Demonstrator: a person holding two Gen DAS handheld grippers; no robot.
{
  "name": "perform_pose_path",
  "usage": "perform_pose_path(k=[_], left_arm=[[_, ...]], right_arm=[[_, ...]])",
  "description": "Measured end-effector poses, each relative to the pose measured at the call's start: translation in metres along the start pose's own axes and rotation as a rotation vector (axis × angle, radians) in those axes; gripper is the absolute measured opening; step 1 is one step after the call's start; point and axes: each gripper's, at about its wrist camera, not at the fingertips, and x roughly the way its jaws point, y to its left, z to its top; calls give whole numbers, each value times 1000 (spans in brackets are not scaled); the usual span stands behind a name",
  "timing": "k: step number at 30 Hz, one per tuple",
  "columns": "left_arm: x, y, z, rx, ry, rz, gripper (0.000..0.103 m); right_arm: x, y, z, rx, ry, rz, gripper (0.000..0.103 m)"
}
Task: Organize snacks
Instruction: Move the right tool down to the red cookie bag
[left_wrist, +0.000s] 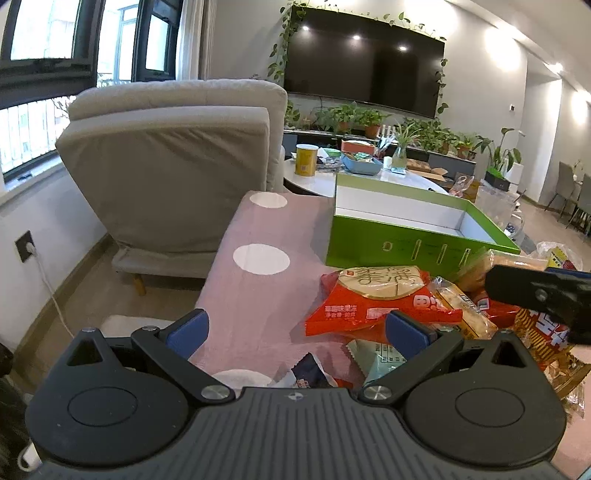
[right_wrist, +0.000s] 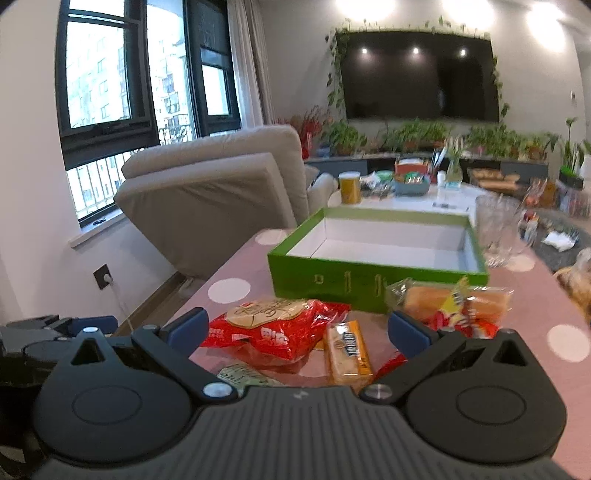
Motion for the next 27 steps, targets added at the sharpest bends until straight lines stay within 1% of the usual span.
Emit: perform_pose_path(k=[3,5,7,12,13,17,20,22,27], left_arm=[[7,2,-2,10,-4,-36,102],[13,1,-3,21,0,-64,102],[20,0,-3,31,6,-87,102],[32,0,0,45,9,-127,102],[35,1,1,45,11,-132,102],[47,3,4,61,23,-154,102],[57,1,5,79,44,-173,102],[61,-1,4,87,56,-180,102],[67,1,3,87,75,-206,102]], right_arm=[[10,0,4,0,16,1,70],[13,3,7,-18,5,-2,70],[16,8,13,-34,-4,19,70],[33,19,23,-31,39,76,70],[38,22,24,-46,54,74,70],[58,30,18,-132,111,16,70],[65,30,19,-145,140,9,70],[66,32,26,-137,153,29,70],[70,43,41,-147,147,84,70]])
